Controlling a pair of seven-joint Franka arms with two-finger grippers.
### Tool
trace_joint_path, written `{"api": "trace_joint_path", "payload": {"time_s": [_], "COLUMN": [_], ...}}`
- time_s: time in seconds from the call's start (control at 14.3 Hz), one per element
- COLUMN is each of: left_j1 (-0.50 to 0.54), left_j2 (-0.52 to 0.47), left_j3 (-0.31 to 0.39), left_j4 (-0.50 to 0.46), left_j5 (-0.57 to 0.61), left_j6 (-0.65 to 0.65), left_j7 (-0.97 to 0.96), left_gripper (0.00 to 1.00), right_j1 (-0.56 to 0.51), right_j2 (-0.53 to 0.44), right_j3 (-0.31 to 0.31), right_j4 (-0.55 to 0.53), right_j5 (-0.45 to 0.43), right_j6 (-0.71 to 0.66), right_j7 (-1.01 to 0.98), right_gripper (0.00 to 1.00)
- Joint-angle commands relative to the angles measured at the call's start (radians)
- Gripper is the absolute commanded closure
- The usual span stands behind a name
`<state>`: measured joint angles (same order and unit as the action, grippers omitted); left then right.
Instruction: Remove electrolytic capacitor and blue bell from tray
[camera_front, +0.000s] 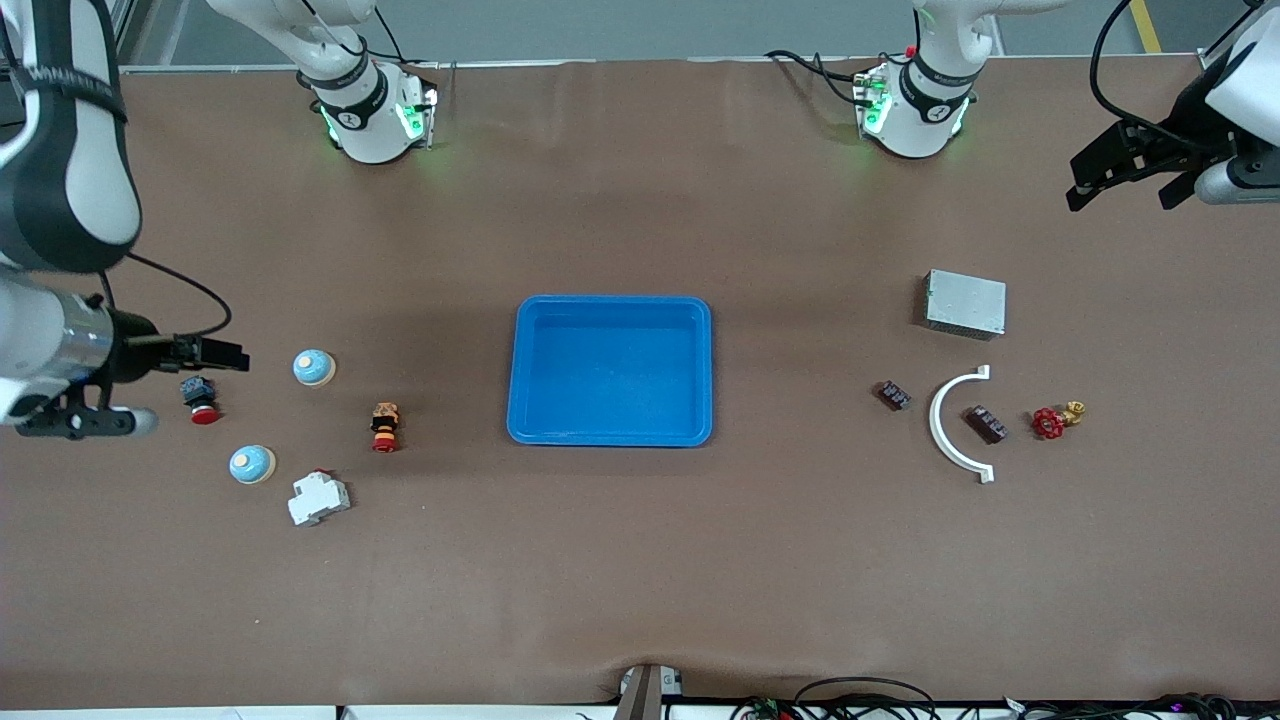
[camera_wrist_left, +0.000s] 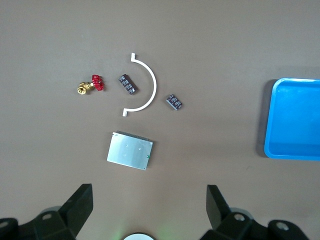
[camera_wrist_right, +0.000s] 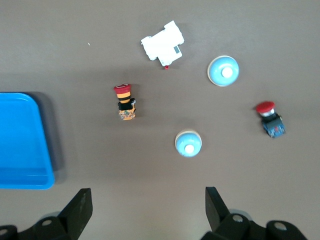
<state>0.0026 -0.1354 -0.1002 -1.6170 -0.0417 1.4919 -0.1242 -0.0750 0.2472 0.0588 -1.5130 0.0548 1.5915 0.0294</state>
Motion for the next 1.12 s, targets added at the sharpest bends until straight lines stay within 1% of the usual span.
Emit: {"api": "trace_joint_path", "payload": {"time_s": [0.0, 0.28, 0.49, 0.7, 0.91, 1.05], "left_j1": [0.008, 0.011, 0.013, 0.011, 0.014, 0.014], "left_j2": [-0.023, -0.024, -0.024, -0.023, -0.009, -0.003], "left_j3": [-0.015, -0.016, -0.016, -0.018, -0.012, -0.007], "left_j4": [-0.014, -0.009, -0.009, -0.009, 0.022, 0.029], "left_j5": [0.013, 0.011, 0.011, 0.011, 0.013, 0.013], "left_j6": [-0.002, -0.015, -0.016, -0.016, -0.016, -0.016], "left_j7": [-0.008, -0.011, -0.014, -0.014, -0.008, -0.006], "left_gripper": [0.0, 0.0, 0.0, 0.0, 0.0, 0.0], "right_j1": [0.0, -0.005, 0.004, 0.015, 0.026, 0.02], "right_j2": [-0.146, -0.239, -0.241, -0.24, -0.24, -0.24], "right_j3": [-0.014, -0.014, -0.01, -0.004, -0.008, -0.013], "right_j4": [-0.064, -0.072, -0.049, -0.055, -0.061, -0.067], "right_j5": [0.016, 0.016, 0.007, 0.01, -0.009, -0.012], "right_j6": [0.007, -0.004, -0.019, -0.031, -0.036, -0.036], "right_j7": [0.035, 0.036, 0.059, 0.184, 0.141, 0.032], "right_gripper": [0.0, 0.0, 0.0, 0.0, 0.0, 0.0]}}
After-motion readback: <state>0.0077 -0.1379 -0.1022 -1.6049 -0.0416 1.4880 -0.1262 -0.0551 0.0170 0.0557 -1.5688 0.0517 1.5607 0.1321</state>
